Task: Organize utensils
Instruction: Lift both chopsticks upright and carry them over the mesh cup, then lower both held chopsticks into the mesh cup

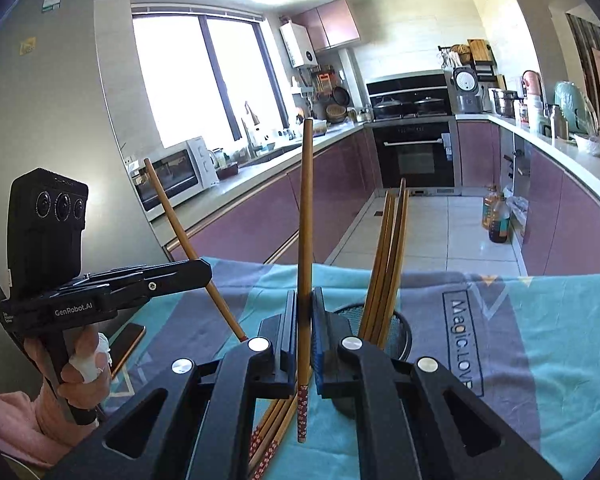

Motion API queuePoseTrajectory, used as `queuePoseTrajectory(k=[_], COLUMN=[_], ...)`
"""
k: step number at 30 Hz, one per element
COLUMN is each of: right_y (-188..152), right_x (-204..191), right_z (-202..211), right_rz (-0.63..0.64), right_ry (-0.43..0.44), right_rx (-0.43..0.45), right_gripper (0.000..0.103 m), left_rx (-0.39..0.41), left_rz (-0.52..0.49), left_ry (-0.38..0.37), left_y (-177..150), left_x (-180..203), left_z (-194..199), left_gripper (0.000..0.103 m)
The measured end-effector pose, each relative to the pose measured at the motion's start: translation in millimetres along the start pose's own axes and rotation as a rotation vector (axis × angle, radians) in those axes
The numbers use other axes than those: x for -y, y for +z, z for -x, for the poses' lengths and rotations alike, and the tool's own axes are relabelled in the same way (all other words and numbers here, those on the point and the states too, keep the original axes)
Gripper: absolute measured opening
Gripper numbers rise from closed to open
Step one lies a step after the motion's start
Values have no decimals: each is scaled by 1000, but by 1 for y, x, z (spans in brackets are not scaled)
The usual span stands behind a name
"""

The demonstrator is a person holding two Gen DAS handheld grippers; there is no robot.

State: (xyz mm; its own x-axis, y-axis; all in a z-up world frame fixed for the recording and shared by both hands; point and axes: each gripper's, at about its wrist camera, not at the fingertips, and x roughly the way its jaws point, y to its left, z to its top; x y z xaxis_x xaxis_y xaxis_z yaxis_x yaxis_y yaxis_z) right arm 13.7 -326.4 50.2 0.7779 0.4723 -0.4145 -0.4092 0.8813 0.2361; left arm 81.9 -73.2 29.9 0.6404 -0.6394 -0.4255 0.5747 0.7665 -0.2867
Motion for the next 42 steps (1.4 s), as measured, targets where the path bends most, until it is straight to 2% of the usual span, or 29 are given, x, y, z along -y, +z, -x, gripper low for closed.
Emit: queuePoseTrajectory(k=[7, 12, 20, 27, 34, 42], right_y=[24, 37, 32, 17, -4, -4], right_x=[3, 8, 22, 25, 25, 35], right_z=[8, 6, -20, -42, -63, -71], right_rz=[16, 14, -16, -21, -33, -66], right_ry=[-25, -42, -76, -82, -90, -104], right_rx=[71, 104, 62, -29, -149, -164], right_gripper=[6, 6, 6, 6, 6, 7], left_rx=[71, 82, -8, -116, -212, -225], left_rz=[-38, -75, -91, -137, -131, -114], left_ry=[3, 17, 60, 56, 56, 69], left_y=[30, 43, 37, 20, 7, 10], left_x=[18, 32, 36, 40, 33, 22], left_z=[7, 4, -30, -55, -84, -102], left_gripper=[7, 7, 7, 7, 8, 8])
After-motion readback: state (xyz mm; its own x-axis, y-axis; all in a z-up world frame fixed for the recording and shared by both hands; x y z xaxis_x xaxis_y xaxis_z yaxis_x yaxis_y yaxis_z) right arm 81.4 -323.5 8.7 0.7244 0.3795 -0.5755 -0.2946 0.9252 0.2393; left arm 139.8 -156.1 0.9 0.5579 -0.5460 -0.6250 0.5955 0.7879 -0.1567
